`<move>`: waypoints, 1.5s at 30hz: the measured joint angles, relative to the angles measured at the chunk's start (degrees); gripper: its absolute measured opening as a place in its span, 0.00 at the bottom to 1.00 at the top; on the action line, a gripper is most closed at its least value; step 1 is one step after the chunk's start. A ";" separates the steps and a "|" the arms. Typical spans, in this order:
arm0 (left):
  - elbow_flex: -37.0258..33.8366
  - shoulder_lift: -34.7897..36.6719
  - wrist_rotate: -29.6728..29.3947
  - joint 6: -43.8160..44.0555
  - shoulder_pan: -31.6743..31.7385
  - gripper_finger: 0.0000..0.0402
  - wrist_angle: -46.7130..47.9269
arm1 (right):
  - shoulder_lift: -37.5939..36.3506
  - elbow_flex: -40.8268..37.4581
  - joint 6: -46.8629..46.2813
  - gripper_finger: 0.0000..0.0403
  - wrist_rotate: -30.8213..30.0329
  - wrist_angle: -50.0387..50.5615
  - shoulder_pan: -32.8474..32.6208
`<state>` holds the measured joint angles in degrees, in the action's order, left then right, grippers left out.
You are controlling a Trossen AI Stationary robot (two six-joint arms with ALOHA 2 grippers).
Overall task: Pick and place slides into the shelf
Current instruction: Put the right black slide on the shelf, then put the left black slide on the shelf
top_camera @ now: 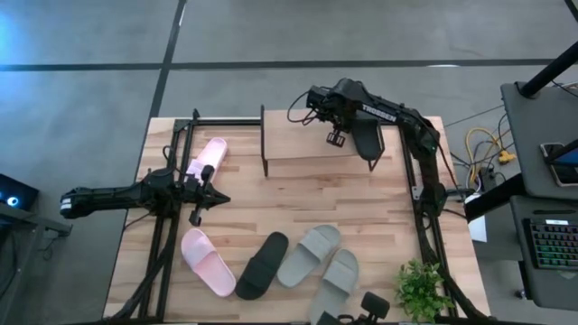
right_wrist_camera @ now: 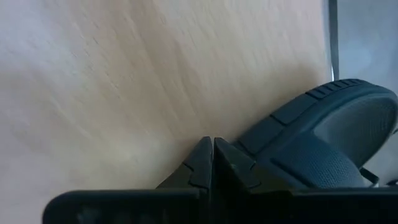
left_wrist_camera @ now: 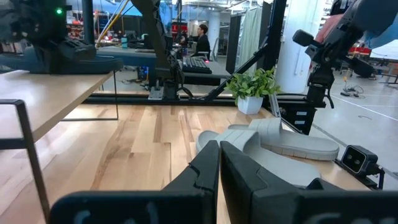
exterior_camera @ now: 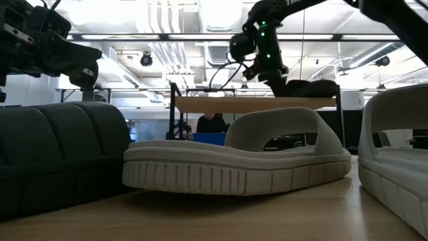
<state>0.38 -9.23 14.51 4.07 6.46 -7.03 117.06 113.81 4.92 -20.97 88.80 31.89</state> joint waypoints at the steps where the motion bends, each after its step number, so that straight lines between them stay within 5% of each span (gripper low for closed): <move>1: 0.00 0.00 0.03 0.00 -0.01 0.00 -0.02 | -0.70 -0.50 0.01 0.02 0.03 -0.61 -0.02; 17: 0.00 -0.02 0.01 -0.01 0.01 0.00 -0.02 | -5.77 -1.06 -3.36 0.02 6.95 -9.79 -0.86; 25: 0.00 -0.10 0.01 -0.02 0.00 0.00 -0.02 | -6.28 -1.06 0.86 0.02 35.37 -9.81 -9.83; 31: 0.00 -0.09 0.03 0.01 0.00 0.00 -0.01 | -6.36 -1.79 -0.75 0.03 39.12 -11.97 -20.78; 39: 0.00 -0.11 0.01 -0.01 0.00 0.00 0.00 | -6.36 -7.36 -11.81 0.23 40.61 -24.59 -29.60; 45: 0.00 -0.09 0.01 0.01 0.01 0.00 -0.02 | -6.34 -14.34 -26.58 0.43 47.11 -50.83 -34.14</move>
<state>0.38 -9.32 14.52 4.08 6.48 -7.04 110.72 99.47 -21.67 26.14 37.97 -2.25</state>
